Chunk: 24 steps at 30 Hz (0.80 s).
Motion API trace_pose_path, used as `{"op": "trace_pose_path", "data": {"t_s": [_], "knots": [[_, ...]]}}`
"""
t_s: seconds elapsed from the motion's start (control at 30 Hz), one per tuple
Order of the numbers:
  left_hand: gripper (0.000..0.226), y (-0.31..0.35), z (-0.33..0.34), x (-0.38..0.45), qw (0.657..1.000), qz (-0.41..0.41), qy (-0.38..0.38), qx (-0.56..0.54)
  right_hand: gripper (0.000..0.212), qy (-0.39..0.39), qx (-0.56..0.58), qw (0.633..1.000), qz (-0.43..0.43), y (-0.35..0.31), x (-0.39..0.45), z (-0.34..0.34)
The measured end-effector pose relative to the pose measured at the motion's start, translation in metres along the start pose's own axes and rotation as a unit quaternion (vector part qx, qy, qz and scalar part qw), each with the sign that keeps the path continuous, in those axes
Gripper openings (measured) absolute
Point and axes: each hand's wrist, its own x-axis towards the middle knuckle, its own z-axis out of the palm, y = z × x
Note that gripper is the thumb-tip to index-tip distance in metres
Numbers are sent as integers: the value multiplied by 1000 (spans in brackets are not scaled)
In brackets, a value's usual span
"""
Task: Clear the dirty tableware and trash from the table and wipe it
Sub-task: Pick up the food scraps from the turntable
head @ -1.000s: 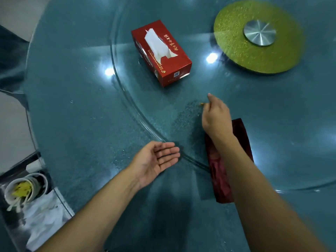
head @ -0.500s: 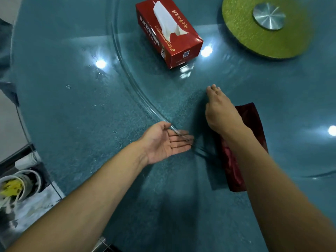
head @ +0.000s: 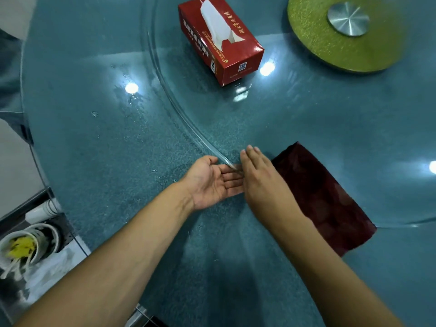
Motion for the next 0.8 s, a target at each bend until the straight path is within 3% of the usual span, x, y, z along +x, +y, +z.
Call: {"op": "trace_pose_path", "data": {"t_s": [0.23, 0.4, 0.5, 0.63, 0.8], "knots": [[60, -4, 2, 4, 1000, -11, -3, 11, 47, 100, 34, 993, -43, -35, -40, 27], [52, -8, 5, 4, 1000, -4, 2, 0, 57, 135, 132, 982, 30, -33, -53, 31], [51, -10, 6, 5, 1000, 6, 22, -1, 55, 167, 120, 975, 80, -11, -52, 21], [53, -11, 6, 3, 1000, 1, 9, -13, 61, 155, 63, 972, 168, 24, -34, 2], [53, -11, 4, 3, 1000, 0, 16, 8, 58, 102, 80, 985, 113, 44, 23, -27]]}}
